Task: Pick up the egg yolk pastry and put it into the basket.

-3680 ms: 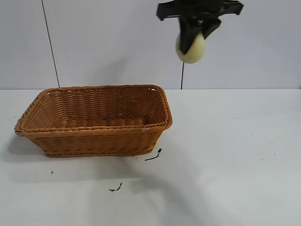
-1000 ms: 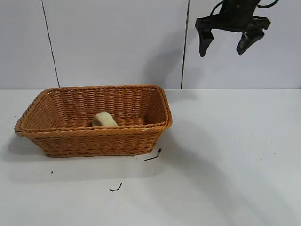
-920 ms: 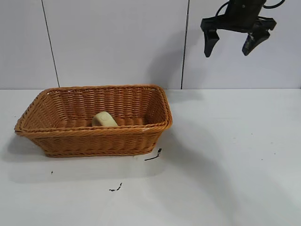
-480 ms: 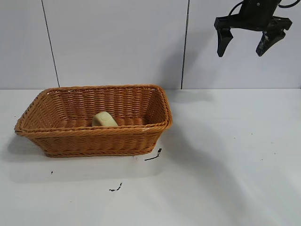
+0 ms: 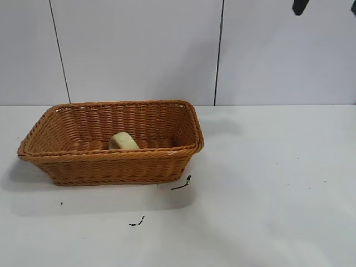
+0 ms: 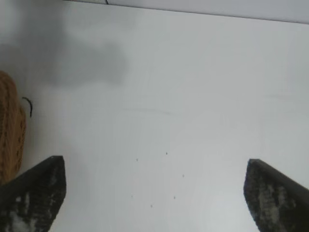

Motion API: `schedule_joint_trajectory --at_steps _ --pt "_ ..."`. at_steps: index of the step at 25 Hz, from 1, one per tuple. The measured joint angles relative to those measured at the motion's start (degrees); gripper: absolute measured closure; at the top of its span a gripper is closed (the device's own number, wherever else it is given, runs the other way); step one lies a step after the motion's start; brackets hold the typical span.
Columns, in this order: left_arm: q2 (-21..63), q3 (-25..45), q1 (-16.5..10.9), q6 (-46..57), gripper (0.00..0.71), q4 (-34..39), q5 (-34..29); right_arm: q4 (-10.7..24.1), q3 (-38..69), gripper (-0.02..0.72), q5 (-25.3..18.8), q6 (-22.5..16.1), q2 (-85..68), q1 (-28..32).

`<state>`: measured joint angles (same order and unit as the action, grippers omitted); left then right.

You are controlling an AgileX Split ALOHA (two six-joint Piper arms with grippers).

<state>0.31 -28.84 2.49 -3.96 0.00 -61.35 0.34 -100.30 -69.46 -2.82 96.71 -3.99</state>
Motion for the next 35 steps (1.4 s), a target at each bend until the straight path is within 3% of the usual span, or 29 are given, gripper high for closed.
schedule_joint_trajectory --at_steps 15,21,24,35 --pt "0.0 0.0 0.0 0.0 0.014 0.0 0.0 0.3 48.3 0.01 0.2 -0.6 -45.6 0.0" --pt "0.0 0.0 0.0 0.0 0.014 0.0 0.0 0.2 65.2 0.01 8.3 -0.5 -66.2 0.0" --pt "0.0 0.0 0.0 0.0 0.014 0.0 0.0 -0.3 70.3 0.01 10.5 -0.4 -75.7 -0.3" --pt "0.0 0.0 0.0 0.0 0.014 0.0 0.0 -0.3 72.3 0.01 10.4 0.0 -96.5 -0.3"
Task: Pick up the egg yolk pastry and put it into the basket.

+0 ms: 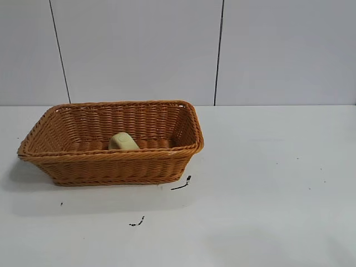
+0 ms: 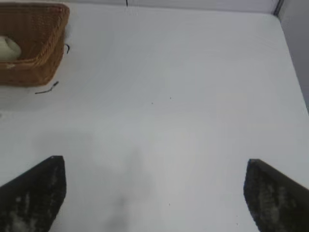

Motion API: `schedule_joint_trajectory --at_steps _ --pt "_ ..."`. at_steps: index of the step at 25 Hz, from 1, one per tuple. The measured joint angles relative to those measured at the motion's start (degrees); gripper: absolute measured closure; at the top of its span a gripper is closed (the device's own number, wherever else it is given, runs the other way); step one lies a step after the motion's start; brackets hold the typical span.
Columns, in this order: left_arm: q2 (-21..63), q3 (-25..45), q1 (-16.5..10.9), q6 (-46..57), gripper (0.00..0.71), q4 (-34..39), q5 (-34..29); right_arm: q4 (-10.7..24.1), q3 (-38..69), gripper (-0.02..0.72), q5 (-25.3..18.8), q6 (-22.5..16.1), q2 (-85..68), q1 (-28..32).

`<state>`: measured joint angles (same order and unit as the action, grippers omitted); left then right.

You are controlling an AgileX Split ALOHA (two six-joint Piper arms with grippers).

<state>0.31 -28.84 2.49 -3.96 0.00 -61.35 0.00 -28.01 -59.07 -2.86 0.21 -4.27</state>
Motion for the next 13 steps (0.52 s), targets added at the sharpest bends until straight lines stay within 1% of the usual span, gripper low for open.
schedule_joint_trajectory --at_steps 13 --pt "0.0 0.0 0.0 0.0 0.014 0.0 0.0 -0.5 0.2 0.01 0.0 0.1 -0.5 0.0"
